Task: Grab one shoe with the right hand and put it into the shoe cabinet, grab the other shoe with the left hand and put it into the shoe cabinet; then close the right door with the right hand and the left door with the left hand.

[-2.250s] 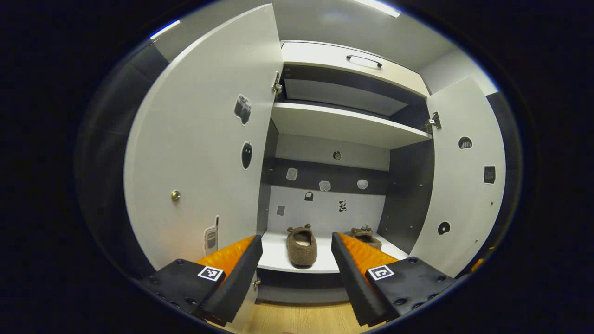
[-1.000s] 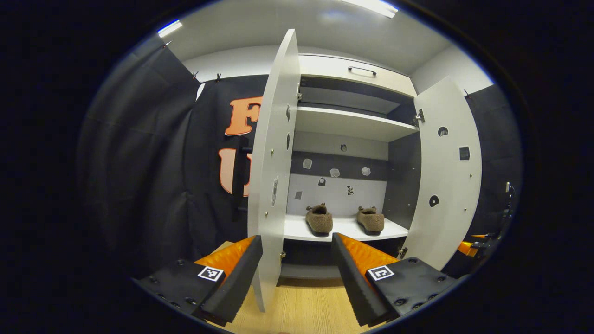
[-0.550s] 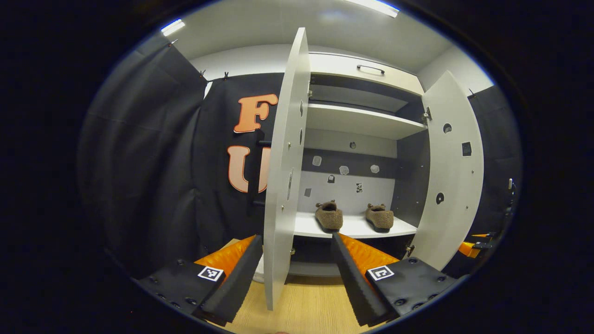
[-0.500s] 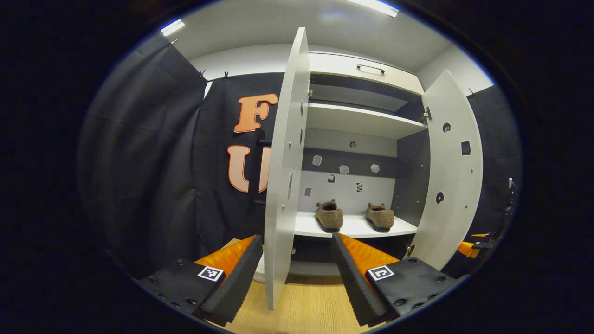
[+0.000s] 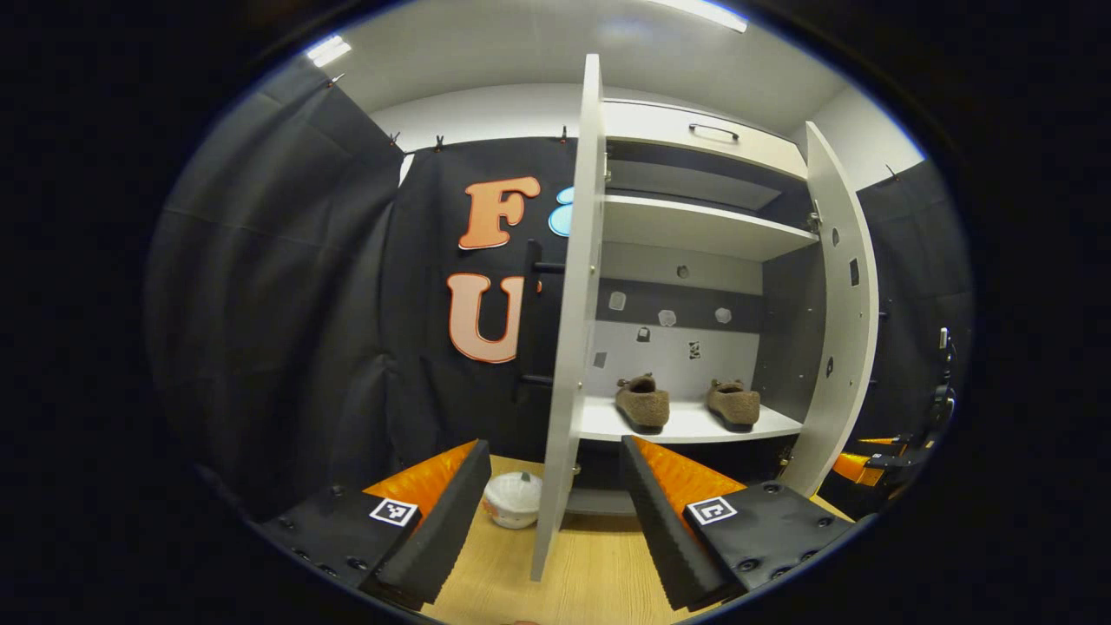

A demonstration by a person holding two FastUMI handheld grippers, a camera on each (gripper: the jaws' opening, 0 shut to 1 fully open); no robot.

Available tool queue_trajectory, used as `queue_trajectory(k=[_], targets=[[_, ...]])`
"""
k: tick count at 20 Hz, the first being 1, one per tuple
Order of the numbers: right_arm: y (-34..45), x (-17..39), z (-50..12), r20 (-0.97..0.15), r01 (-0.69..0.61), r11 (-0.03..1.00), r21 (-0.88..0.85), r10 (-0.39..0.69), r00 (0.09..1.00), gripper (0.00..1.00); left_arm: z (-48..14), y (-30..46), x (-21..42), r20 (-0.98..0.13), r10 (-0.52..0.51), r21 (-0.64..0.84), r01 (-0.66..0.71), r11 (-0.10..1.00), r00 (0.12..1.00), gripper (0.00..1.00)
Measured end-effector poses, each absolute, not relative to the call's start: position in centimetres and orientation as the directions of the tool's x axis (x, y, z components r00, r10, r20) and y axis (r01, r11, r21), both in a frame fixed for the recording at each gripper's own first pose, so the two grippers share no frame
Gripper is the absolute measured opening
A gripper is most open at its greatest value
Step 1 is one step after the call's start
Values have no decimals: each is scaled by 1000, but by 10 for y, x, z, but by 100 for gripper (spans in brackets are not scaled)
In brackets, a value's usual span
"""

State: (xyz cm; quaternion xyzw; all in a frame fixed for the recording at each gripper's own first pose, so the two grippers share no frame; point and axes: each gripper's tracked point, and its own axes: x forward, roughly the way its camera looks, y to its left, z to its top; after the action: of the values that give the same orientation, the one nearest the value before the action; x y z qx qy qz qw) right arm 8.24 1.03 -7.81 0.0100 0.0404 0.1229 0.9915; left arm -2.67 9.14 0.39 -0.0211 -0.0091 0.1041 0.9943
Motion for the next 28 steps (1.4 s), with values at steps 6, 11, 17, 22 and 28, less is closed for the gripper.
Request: queue_trajectory(k=[6,11,17,22,28], targets=[[24,94,-78,-70,-241,969,48,243,967,92,-3,129,-20,16,262,-38,-261,965,965,97],[23,93,-75,-65,-236,970,65,240,969,92,-26,156,-4,-25,291,-30,-292,956,956,94],[10,91,-71,-58,-199,978,69,203,977,92,-36,159,15,-31,252,-10,-252,968,967,95],[1,91,-68,-47,-176,983,50,179,983,92,-37,158,25,-33,237,13,-237,971,971,94],[7,91,-70,-54,-194,980,40,196,979,92,-33,142,30,-19,197,59,-195,979,980,96]])
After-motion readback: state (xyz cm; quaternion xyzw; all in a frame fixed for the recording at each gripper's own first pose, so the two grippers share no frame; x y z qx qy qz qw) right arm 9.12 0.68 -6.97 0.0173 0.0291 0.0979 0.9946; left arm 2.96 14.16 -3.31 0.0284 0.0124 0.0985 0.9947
